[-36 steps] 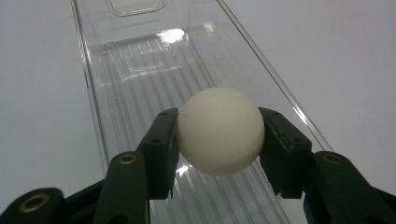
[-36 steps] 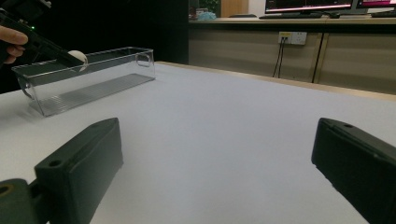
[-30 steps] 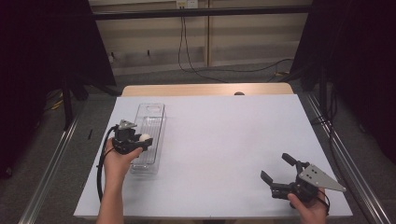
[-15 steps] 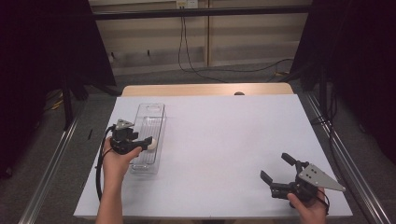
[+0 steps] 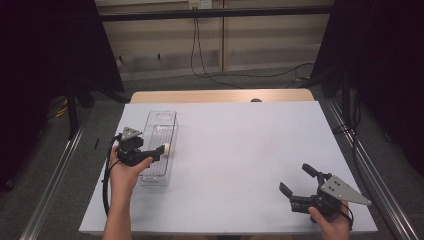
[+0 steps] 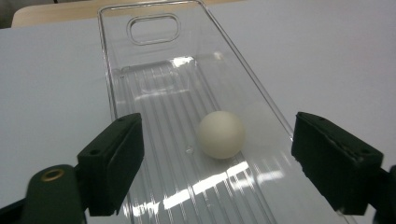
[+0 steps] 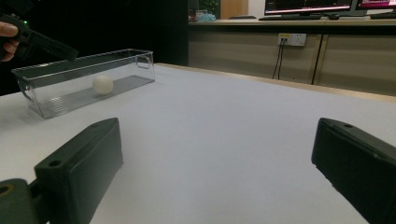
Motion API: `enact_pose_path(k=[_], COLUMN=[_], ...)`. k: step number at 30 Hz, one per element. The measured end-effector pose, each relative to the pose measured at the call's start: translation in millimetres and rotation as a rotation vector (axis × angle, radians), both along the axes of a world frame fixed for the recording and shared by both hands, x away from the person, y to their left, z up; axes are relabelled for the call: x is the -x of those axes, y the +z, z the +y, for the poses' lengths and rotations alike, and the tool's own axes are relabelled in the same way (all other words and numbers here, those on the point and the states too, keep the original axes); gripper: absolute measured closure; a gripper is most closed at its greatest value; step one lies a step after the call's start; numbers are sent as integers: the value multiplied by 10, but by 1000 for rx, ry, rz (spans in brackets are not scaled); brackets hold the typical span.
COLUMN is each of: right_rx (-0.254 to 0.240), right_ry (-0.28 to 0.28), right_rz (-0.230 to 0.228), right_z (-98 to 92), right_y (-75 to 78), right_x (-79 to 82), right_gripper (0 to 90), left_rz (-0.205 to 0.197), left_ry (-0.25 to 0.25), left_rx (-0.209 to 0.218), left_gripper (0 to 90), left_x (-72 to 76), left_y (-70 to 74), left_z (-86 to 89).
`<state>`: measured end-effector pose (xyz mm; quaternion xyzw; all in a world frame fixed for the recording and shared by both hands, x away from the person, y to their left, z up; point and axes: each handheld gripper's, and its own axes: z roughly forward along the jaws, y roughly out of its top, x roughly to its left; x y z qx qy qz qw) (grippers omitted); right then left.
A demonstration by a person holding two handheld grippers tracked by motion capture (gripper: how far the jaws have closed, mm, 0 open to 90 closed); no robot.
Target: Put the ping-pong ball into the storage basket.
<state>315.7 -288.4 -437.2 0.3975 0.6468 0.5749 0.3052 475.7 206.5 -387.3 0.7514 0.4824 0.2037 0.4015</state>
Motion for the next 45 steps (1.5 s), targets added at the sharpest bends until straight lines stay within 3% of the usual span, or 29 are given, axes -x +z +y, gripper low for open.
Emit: enact_pose_path(k=[9, 19, 26, 31, 45], right_rx=[-3, 1, -6, -8, -9], right_ry=[0, 2, -2, 3, -1], right_rz=[-4, 0, 5, 6, 6], right_z=[5, 10, 17, 20, 18], right_y=[1, -5, -8, -9, -12], right_x=[-6, -6, -11, -14, -15], right_gripper=[13, 13, 13, 13, 12], left_rz=[-59, -143, -148, -145, -208], left_ry=[-8, -11, -29, -42, -61], left_rx=[34, 63, 103, 107, 160], left_gripper=[73, 43, 43, 43, 39], left_x=[80, 196, 268, 315, 489], left_y=[45, 59, 22, -19, -70], left_z=[-17, -5, 5, -7, -3])
